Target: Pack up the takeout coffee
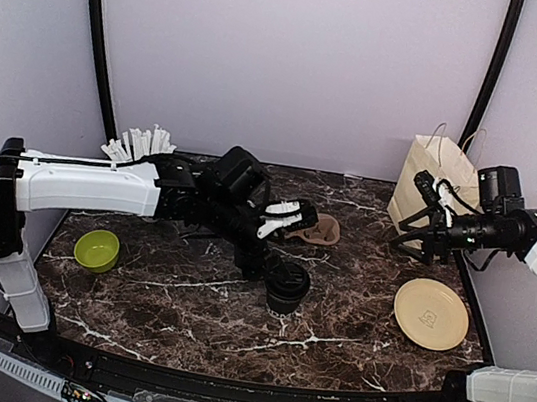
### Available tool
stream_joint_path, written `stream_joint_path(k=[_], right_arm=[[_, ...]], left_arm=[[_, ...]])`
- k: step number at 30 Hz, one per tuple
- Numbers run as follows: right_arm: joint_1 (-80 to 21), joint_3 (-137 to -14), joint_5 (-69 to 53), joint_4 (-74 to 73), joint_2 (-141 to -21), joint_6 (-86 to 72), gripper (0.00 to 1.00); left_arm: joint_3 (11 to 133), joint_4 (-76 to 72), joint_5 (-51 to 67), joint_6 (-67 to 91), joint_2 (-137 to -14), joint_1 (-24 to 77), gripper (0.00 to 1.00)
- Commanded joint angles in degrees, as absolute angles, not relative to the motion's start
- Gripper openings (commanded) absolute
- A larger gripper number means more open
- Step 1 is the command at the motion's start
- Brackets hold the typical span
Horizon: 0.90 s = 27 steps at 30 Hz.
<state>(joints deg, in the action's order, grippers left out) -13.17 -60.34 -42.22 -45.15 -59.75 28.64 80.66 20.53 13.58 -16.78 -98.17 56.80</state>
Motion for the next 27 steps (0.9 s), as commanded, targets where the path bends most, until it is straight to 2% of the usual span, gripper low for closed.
stream_joint_path(k=[1, 16, 27], right_arm=[[-11.5, -58.7, -44.9, -40.3, -58.7, 28.1, 0.63], [-11.5, -58.2, -46.1, -39.8, -59.2, 27.9, 0.63], [-11.3, -58.1, -45.4, -39.1, -59.8, 27.3, 0.63]], left_arm=[[83.2, 23.8, 14.1, -20.5, -99.8, 57.4, 0.87], [88.4, 25.8, 15.6, -19.8, -108.1, 58.7, 0.85], [90.4, 30.6, 12.4, -20.1, -109.6, 58.7, 0.73]])
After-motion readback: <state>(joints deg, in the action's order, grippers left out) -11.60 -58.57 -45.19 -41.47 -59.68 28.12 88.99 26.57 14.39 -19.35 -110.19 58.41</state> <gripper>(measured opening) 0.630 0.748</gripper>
